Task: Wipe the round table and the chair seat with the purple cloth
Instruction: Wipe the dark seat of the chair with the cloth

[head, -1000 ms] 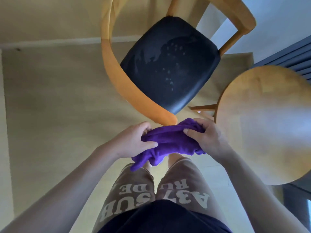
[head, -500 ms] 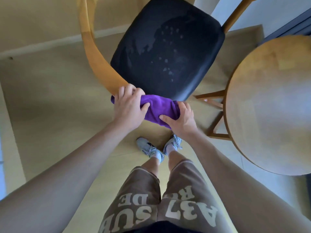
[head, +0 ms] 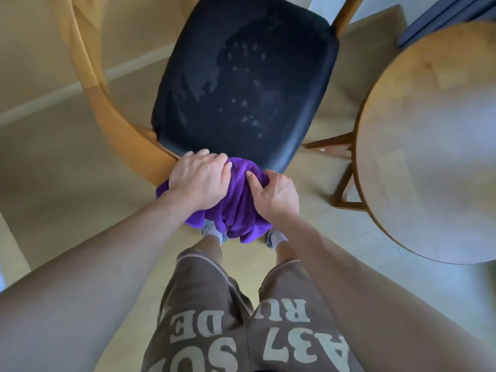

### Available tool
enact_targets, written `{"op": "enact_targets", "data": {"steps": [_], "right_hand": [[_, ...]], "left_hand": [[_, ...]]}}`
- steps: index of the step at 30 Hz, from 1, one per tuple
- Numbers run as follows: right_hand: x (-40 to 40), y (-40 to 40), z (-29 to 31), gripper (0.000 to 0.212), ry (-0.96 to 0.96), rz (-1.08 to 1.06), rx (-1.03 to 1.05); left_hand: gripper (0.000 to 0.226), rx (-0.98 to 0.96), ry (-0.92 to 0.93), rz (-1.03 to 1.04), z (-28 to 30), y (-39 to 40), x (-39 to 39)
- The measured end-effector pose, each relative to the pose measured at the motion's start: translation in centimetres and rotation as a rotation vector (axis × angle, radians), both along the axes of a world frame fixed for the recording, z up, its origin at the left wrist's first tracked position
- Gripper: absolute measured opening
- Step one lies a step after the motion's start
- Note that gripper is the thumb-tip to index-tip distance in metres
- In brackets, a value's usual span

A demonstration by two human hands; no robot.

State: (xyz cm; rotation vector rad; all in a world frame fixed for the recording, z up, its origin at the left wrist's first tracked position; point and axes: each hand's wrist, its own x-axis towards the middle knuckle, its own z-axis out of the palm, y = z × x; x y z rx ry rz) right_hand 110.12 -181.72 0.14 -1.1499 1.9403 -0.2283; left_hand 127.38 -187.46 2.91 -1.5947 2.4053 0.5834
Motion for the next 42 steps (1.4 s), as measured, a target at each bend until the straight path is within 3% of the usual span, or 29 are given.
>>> {"op": "enact_targets", "data": {"steps": [4, 7, 10, 12, 16, 20, 24, 26, 29, 30, 34, 38, 42], "right_hand": [[-0.1, -0.3, 0.5, 0.055, -0.025, -0.163, 0.044], [1.7, 1.5, 1.5, 0.038, 0.205, -0.298, -0.12], [5.4, 3.3, 2.3, 0.039, 0.446, -0.145, -0.198], [7.1, 3.7, 2.6, 0.036, 0.476, -0.02, -0.19], [6.7, 2.5, 2.7, 0.029, 0.528, -0.029, -0.139], [4.5, -0.2, 1.8, 0.047, 0.481, 0.015, 0.0], [1.8, -2.2, 0.7, 0.06, 0.275, -0.297, 0.063], [1.3, -1.6, 0.9, 0.052, 0.249, -0.489, -0.037], [3.0, 1.3, 1.6, 0.032, 0.325, -0.59, -0.179], [4.3, 2.5, 1.8, 0.028, 0.364, -0.588, -0.186], [9.3, 4.1, 2.0, 0.047, 0.534, -0.42, -0.122], [8.9, 3.3, 1.7, 0.035, 0.595, -0.303, -0.16], [7.7, 2.4, 1.7, 0.03, 0.616, -0.292, -0.193]], "left_hand": [[0.024, 0.063, 0.034, -0.084, -0.5, -1.0, 0.3], [0.023, 0.077, 0.093, -0.214, -0.4, -1.2, 1.1], [0.03, 0.095, 0.11, -0.393, 0.0, -2.1, 3.1], [0.042, 0.107, 0.07, -0.478, 0.3, -3.5, 5.0], [0.046, 0.102, 0.028, -0.557, 0.3, -5.7, 7.6], [0.042, 0.122, 0.015, -0.558, 0.1, -5.5, 6.9], [0.044, 0.129, -0.027, -0.528, -0.2, -4.4, 4.7], [0.038, 0.133, -0.027, -0.524, -0.6, -3.4, 3.0], [0.036, 0.135, 0.003, -0.521, -0.7, -2.1, 1.4], [0.035, 0.14, 0.023, -0.523, -0.6, -2.0, 1.3], [0.034, 0.136, 0.102, -0.607, -0.1, -3.2, 3.1], [0.045, 0.076, 0.128, -0.652, -0.1, -4.6, 5.4], [0.038, 0.0, 0.173, -0.636, -0.5, -4.5, 5.6]]}}
